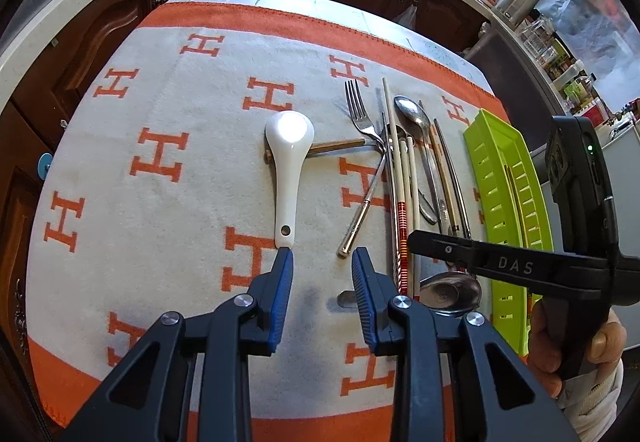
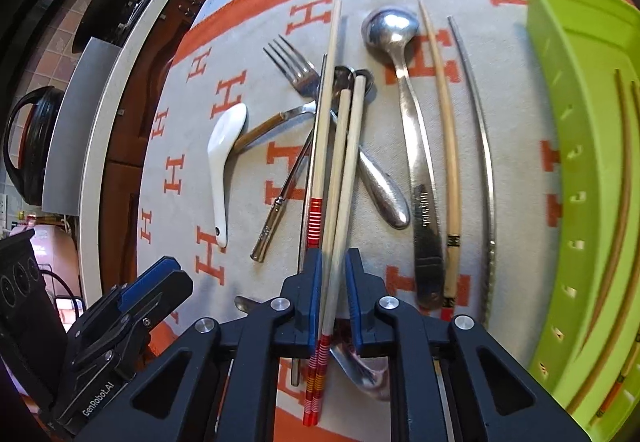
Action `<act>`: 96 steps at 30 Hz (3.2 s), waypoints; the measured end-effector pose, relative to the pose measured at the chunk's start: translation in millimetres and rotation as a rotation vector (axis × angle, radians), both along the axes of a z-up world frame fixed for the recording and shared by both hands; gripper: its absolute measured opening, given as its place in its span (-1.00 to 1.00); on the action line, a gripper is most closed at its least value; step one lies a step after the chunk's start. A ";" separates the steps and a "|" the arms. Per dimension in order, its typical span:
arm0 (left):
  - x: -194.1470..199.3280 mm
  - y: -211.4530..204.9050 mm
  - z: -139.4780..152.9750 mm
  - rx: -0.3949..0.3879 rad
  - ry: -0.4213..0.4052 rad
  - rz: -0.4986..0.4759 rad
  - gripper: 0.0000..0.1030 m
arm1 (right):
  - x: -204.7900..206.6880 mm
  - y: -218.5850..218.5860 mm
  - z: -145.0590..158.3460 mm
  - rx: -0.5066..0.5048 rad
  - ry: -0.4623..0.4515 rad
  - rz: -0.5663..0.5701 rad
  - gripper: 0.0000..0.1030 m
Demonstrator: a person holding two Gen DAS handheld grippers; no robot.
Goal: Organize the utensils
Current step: 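Grasp a silver metal chopstick with the left tool while the right tool grasps a red-striped cream chopstick, then carry both chopsticks to the green tray, lowering them and opening the right tool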
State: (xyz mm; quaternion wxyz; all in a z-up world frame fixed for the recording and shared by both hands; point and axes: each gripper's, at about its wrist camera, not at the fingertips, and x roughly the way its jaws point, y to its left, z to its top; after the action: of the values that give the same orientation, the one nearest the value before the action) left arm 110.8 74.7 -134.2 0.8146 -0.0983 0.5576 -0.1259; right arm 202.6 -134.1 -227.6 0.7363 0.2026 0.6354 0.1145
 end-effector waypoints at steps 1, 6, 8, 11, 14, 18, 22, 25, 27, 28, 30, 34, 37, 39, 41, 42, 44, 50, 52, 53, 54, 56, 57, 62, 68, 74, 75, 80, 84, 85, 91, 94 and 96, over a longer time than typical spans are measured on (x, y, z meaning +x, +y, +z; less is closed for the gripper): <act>0.6 -0.3 -0.6 0.000 0.001 -0.001 -0.44 | -0.8 1.7 -1.5 0.003 -0.001 0.001 -0.79; 3.6 -7.8 -2.9 0.003 0.007 -0.016 -0.44 | -3.0 7.1 -3.2 0.017 -0.022 -0.001 -0.89; 4.9 -10.9 -3.4 0.004 0.010 -0.022 -0.44 | -4.9 6.9 -1.8 0.014 -0.029 -0.002 -0.89; 8.9 -16.8 -5.5 -0.008 0.024 -0.038 -0.44 | -8.2 2.7 0.1 0.032 -0.033 -0.011 -0.89; 13.8 -23.7 -8.4 -0.029 0.040 -0.062 -0.51 | -11.4 -6.0 2.1 0.046 -0.037 -0.027 -0.89; 26.2 -37.4 -21.2 -0.081 0.113 -0.098 -0.67 | -13.5 -11.7 5.8 0.059 -0.046 -0.044 -0.89; 38.3 -48.4 -33.8 -0.147 0.183 -0.098 -0.77 | -16.5 -17.9 8.9 0.074 -0.054 -0.054 -0.89; 44.1 -55.7 -36.3 -0.190 0.204 -0.098 -0.78 | -19.7 -24.2 8.2 0.081 -0.051 -0.065 -0.89; 47.1 -60.5 -36.9 -0.194 0.205 -0.095 -0.79 | -21.3 -29.2 6.0 0.087 -0.046 -0.071 -0.89; 49.1 -63.2 -38.1 -0.188 0.207 -0.092 -0.79 | -22.0 -30.7 5.0 0.092 -0.045 -0.073 -0.89; 53.2 -67.4 -41.5 -0.180 0.217 -0.083 -0.79 | -23.2 -34.5 3.8 0.104 -0.045 -0.082 -0.89; 58.7 -70.3 -50.4 -0.176 0.241 -0.062 -0.79 | -22.5 -36.9 3.6 0.118 -0.054 -0.094 -0.89; 60.6 -72.6 -56.7 -0.184 0.259 -0.056 -0.79 | -23.5 -41.3 5.8 0.128 -0.059 -0.097 -0.89; 61.1 -76.6 -57.1 -0.181 0.250 -0.057 -0.79 | -24.6 -43.7 7.0 0.133 -0.062 -0.101 -0.89; 61.9 -78.0 -58.4 -0.185 0.249 -0.052 -0.80 | -25.8 -47.2 7.4 0.140 -0.064 -0.107 -0.89; 62.1 -76.7 -58.6 -0.188 0.250 -0.050 -0.80 | -26.2 -48.3 7.5 0.143 -0.064 -0.111 -0.89; 62.7 -74.4 -59.6 -0.198 0.249 -0.037 -0.92 | -28.2 -52.2 7.6 0.149 -0.065 -0.115 -0.89; 55.4 -68.3 -51.0 -0.183 0.205 0.001 -0.93 | -36.5 -59.3 11.4 0.175 -0.070 -0.134 -0.89; 52.5 -63.9 -43.9 -0.193 0.190 0.009 -0.93 | -38.8 -62.1 14.5 0.185 -0.075 -0.141 -0.89; 51.4 -62.2 -40.6 -0.194 0.182 0.012 -0.93 | -40.8 -64.3 17.2 0.192 -0.081 -0.145 -0.89; 48.9 -60.6 -35.6 -0.196 0.172 0.011 -0.93 | -42.9 -66.4 19.6 0.198 -0.087 -0.149 -0.89; 46.7 -58.0 -29.0 -0.202 0.163 0.013 -0.93 | -46.4 -69.5 25.0 0.209 -0.097 -0.157 -0.89; 44.4 -57.3 -24.7 -0.209 0.158 0.010 -0.93 | -48.0 -71.1 27.8 0.213 -0.102 -0.161 -0.89; 36.6 -62.7 -6.6 -0.233 0.145 -0.020 -0.93 | -62.2 -82.3 46.1 0.235 -0.140 -0.177 -0.89; 21.9 -88.0 17.4 -0.252 0.115 -0.097 -0.93 | -91.2 -107.3 75.8 0.241 -0.199 -0.215 -0.89; 6.0 -135.3 31.8 -0.253 0.106 -0.191 -0.93 | -129.0 -154.3 99.9 0.200 -0.245 -0.289 -0.89; 4.0 -145.6 32.8 -0.247 0.106 -0.208 -0.93 | -134.9 -163.6 101.9 0.191 -0.249 -0.303 -0.89; -2.7 -190.7 33.3 -0.218 0.106 -0.267 -0.93 | -158.6 -203.5 108.4 0.026 -0.267 -0.363 -0.89; 5.3 -213.0 30.6 -0.187 0.091 -0.268 -0.93 | -157.7 -226.9 108.9 -0.045 -0.274 -0.377 -0.89; 7.1 -216.0 30.0 -0.181 0.090 -0.266 -0.93 | -152.9 -229.0 107.5 -0.055 -0.272 -0.378 -0.89; 23.5 -237.2 11.9 -0.141 0.128 -0.253 -0.92 | -127.4 -241.9 87.7 -0.112 -0.223 -0.347 -0.89; 24.3 -237.3 3.5 -0.120 0.147 -0.244 -0.92 | -113.8 -247.6 74.3 -0.135 -0.174 -0.345 -0.86; 24.0 -237.5 0.1 -0.104 0.158 -0.244 -0.90 | -111.7 -253.2 67.2 -0.116 -0.162 -0.346 -0.82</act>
State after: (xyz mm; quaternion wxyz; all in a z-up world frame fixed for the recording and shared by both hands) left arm 134.8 -162.9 -134.2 0.7407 -0.0817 0.6204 -0.2445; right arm 90.9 -387.3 -160.4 0.8042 0.2560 0.5353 -0.0346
